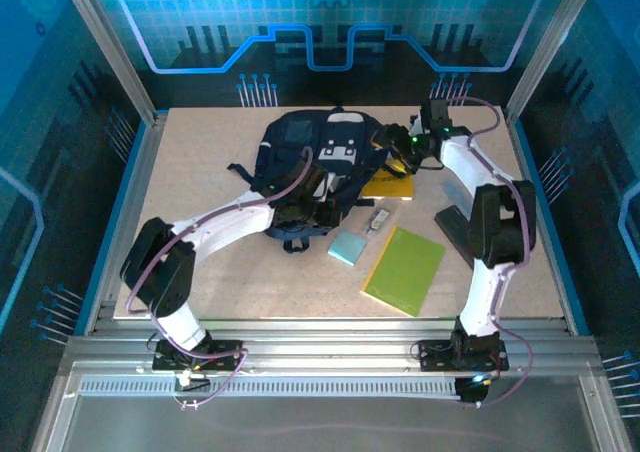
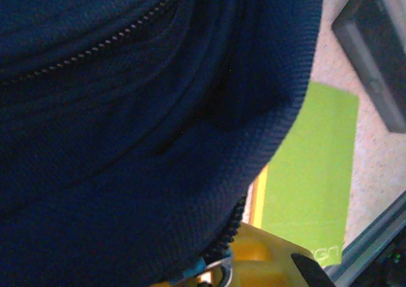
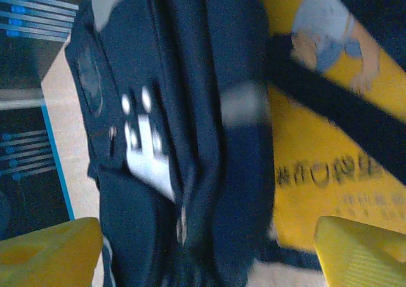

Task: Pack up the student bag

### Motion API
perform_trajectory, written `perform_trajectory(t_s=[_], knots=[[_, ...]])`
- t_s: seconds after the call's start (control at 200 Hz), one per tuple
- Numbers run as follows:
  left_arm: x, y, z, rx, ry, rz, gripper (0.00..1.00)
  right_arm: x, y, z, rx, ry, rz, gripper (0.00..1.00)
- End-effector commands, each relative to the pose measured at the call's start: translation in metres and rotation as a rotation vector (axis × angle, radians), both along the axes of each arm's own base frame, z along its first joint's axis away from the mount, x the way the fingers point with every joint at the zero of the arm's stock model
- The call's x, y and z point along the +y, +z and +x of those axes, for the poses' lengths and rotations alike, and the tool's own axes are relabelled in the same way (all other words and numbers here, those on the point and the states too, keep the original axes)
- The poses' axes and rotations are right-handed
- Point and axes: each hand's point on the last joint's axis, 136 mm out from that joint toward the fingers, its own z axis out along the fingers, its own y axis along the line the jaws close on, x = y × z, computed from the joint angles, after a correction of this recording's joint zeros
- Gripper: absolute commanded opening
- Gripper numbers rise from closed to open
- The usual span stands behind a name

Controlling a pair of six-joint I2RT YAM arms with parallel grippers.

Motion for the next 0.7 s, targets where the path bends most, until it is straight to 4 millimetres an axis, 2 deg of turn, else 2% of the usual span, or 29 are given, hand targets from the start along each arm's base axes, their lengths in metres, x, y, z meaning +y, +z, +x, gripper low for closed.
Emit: perform_trajectory(t_s=[0.0,0.1,0.205,0.3,0.445,0.485,0.545,0.585,0.615,0.69], knots=[[-0.024,0.028,0.025,-0.056,0.016,-0.1,0.0,-0.004,0.022,-0.043,-0.017,0.034,-0.005,0.89],[-0.033,0.022,0.028,-0.039,0.011,-0.104,0.0,0.005,0.014,-0.073,0.013,0.029,0.062,0.89],[-0.041,0.019,0.022,-0.031,-0.01,-0.096,0.0,0.022,0.006,-0.087,0.034,0.015,0.152,0.88],[-0.042,0.019,0.016,-0.026,-0.019,-0.091,0.0,0.045,-0.003,-0.091,0.044,0.011,0.215,0.88],[-0.041,0.021,0.01,-0.031,-0.02,-0.091,0.0,0.087,-0.015,-0.082,0.026,0.037,0.285,0.8],[-0.04,0.02,0.009,-0.029,-0.018,-0.088,0.0,0.097,-0.02,-0.082,0.041,0.039,0.293,0.69],[-0.039,0.021,0.008,-0.026,-0.015,-0.087,0.0,0.104,-0.029,-0.083,0.061,0.032,0.298,0.43],[-0.039,0.022,0.007,-0.029,-0.015,-0.09,0.0,0.104,-0.035,-0.083,0.064,0.017,0.299,0.21],[-0.037,0.022,0.006,-0.03,-0.014,-0.087,0.0,0.101,-0.039,-0.082,0.064,0.004,0.295,0.0],[-0.03,0.016,0.003,-0.019,-0.013,-0.049,0.0,0.089,-0.043,-0.079,0.049,-0.027,0.288,0.0]])
